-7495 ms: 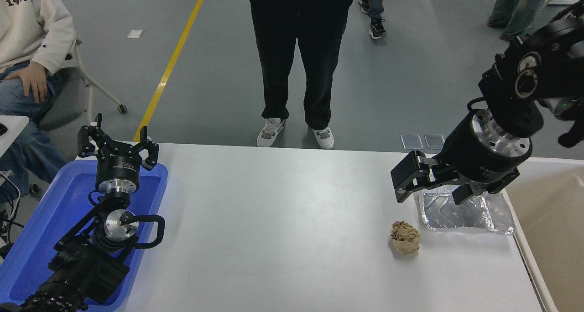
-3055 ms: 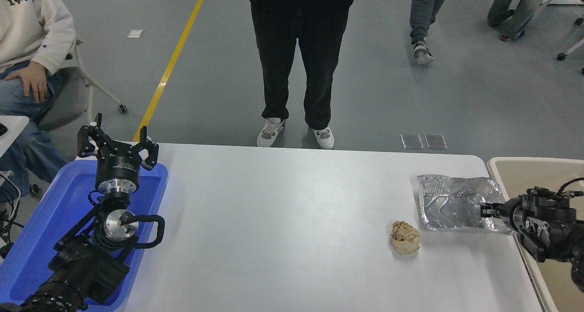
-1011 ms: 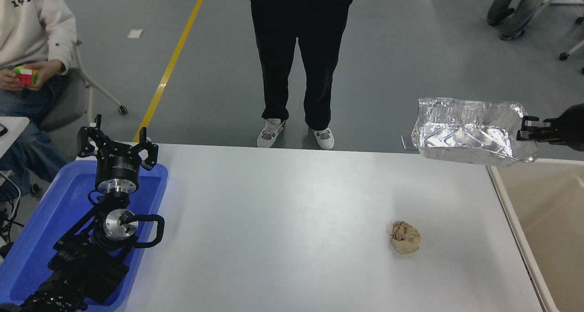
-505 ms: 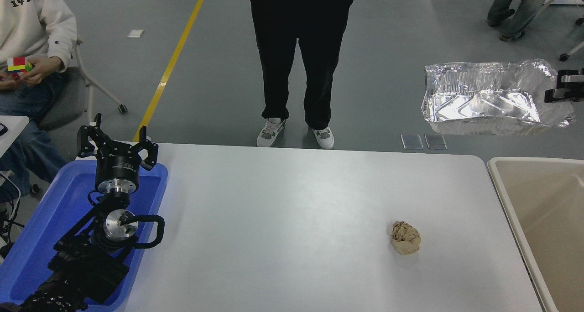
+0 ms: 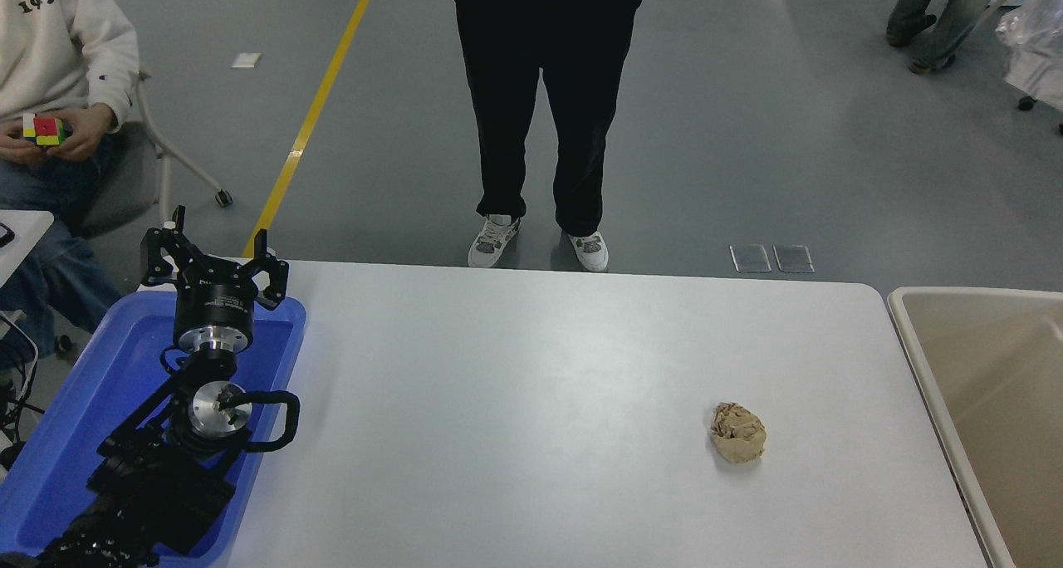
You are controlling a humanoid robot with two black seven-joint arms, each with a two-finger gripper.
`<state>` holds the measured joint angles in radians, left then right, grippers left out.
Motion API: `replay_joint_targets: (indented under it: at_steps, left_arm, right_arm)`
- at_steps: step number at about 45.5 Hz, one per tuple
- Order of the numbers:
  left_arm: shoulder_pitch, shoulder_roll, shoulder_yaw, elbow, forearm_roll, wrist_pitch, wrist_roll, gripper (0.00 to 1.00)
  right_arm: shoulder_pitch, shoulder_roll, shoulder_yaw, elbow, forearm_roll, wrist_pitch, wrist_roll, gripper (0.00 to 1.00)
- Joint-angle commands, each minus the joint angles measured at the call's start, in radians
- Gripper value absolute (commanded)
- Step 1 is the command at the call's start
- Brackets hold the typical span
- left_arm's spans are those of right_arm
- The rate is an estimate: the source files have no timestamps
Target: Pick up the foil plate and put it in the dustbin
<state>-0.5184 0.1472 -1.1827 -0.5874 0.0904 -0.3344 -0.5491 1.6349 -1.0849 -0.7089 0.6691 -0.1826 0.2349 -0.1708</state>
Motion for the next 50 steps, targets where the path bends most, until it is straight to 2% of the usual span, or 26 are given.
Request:
replay_joint_targets:
  at_steps: [1, 11, 18, 21, 25, 35, 41, 50]
  left_arm:
    - [0.000, 0.000, 0.000, 0.000, 0.000, 0.000, 0.000, 0.99]
    - [0.000, 0.000, 0.000, 0.000, 0.000, 0.000, 0.000, 0.99]
    - [0.000, 0.000, 0.000, 0.000, 0.000, 0.000, 0.000, 0.99]
    - [0.000, 0.000, 0.000, 0.000, 0.000, 0.000, 0.000, 0.99]
    - [0.000, 0.000, 0.000, 0.000, 0.002, 0.000, 0.000, 0.99]
    - [0.000, 0.000, 0.000, 0.000, 0.000, 0.000, 0.000, 0.99]
    - [0.000, 0.000, 0.000, 0.000, 0.000, 0.000, 0.000, 0.99]
    - [0.000, 0.000, 0.000, 0.000, 0.000, 0.000, 0.000, 0.99]
  right_arm:
    - [-0.311, 0.046, 0.068, -0.108, 0.281, -0.198, 0.005, 0.00]
    - [-0.645, 0.177, 0.345, -0.212, 0.319, -0.290, 0.005, 0.00]
    - [-0.908, 0.382, 0.578, -0.509, 0.311, -0.276, 0.007, 0.00]
    - [-0.958, 0.483, 0.623, -0.630, 0.305, -0.258, 0.008, 0.00]
    - [-0.995, 0.563, 0.652, -0.698, 0.307, -0.267, 0.008, 0.00]
    - [-1.101, 0.649, 0.733, -0.704, 0.311, -0.286, 0.039, 0.00]
    - [-1.153, 0.674, 0.744, -0.703, 0.313, -0.287, 0.076, 0.00]
    - [-1.189, 0.697, 0.750, -0.703, 0.313, -0.286, 0.099, 0.00]
